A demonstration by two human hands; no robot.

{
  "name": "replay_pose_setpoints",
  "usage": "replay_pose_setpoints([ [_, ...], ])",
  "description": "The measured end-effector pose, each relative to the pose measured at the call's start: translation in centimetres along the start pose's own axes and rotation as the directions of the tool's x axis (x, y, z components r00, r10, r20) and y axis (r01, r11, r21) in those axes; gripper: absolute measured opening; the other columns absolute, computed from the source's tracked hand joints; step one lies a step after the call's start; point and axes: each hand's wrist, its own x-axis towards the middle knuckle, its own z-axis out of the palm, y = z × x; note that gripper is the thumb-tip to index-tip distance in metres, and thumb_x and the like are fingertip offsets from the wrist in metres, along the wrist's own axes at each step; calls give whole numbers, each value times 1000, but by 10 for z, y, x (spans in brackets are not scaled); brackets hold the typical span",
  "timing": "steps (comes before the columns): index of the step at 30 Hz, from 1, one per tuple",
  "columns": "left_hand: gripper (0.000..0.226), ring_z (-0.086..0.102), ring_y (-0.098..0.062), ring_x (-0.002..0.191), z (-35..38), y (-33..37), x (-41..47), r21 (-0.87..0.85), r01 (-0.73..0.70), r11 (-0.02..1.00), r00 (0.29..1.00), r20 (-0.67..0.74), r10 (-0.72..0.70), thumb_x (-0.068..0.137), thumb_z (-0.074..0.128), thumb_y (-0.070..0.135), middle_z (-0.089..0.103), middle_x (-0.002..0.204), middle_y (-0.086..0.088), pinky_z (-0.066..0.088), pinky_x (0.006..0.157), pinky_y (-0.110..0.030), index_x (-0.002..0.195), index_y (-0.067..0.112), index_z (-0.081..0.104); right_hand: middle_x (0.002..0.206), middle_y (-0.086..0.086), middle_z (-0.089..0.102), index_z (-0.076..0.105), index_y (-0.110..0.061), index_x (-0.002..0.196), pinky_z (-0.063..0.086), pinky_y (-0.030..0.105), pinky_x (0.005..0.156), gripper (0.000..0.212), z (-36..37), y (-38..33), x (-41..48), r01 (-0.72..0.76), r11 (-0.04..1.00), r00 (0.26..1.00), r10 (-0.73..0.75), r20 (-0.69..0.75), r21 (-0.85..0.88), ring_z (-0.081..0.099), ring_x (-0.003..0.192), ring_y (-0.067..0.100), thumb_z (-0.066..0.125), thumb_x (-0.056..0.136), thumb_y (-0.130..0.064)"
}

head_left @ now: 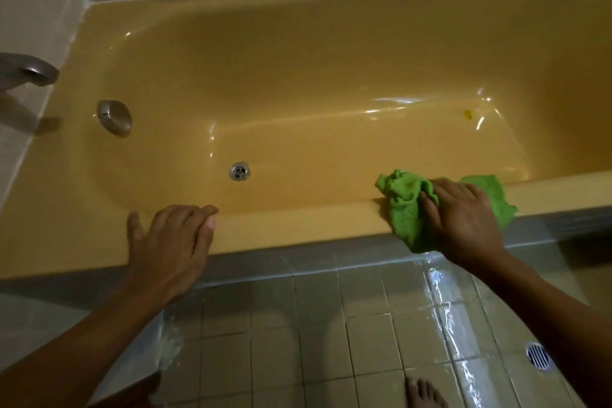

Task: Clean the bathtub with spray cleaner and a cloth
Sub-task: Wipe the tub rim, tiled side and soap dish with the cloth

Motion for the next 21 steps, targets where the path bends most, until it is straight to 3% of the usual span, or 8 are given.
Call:
replay_pose_setpoints([
  [4, 58, 57, -18, 119, 0, 60, 5, -18, -121, 992, 993, -13, 121, 103, 12, 57, 64, 126, 14, 33, 109, -53, 136, 40, 57, 67, 6, 59, 62, -19, 75, 41, 42, 89, 43, -9, -15, 15, -257, 952, 964, 265, -33, 165, 55, 68, 31, 37, 98, -44],
  [6, 56, 60, -18, 113, 4, 100, 12, -20, -178, 984, 984, -22, 177, 103, 16, 58, 65, 122, 13, 38, 101, -47, 135, 39, 58, 62, 3, 55, 62, -19, 72, 43, 42, 91, 45, -7, -33, 15, -275, 934, 958, 286, -17, 229, 51, 64, 28, 38, 97, -48],
  [9, 51, 64, -21, 102, 7, 150, 22, 14, -229, 973, 973, -35, 229, 104, 20, 56, 66, 115, 12, 45, 86, -41, 131, 40, 59, 83, 0, 68, 66, -21, 82, 41, 42, 96, 42, 3, -43, 3, -86, 972, 995, 94, -27, 217, 61, 81, 27, 40, 97, -51],
  [11, 49, 66, -22, 99, 7, 166, 24, 18, -237, 971, 971, -19, 238, 104, 19, 55, 66, 113, 11, 47, 82, -41, 129, 40, 58, 110, -3, 71, 70, -24, 106, 37, 45, 105, 46, 6, -36, -4, 20, 982, 1000, -24, 19, 186, 62, 105, 23, 36, 98, -54],
  [14, 54, 65, -22, 101, 5, 165, 24, 15, -249, 968, 968, -2, 249, 104, 13, 58, 66, 116, 11, 47, 82, -42, 133, 40, 55, 139, 0, 60, 57, -28, 138, 29, 50, 115, 56, 1, -20, -9, 123, 983, 985, -138, 104, 136, 50, 134, 25, 30, 101, -60],
  [21, 64, 64, -26, 109, 0, 186, 26, 15, -243, 970, 969, 51, 242, 101, 6, 62, 66, 122, 7, 46, 88, -46, 137, 38, 54, 143, 2, 54, 48, -34, 145, 26, 51, 117, 63, -13, 44, -13, 126, 991, 986, -130, 104, 44, 45, 136, 27, 24, 100, -70],
])
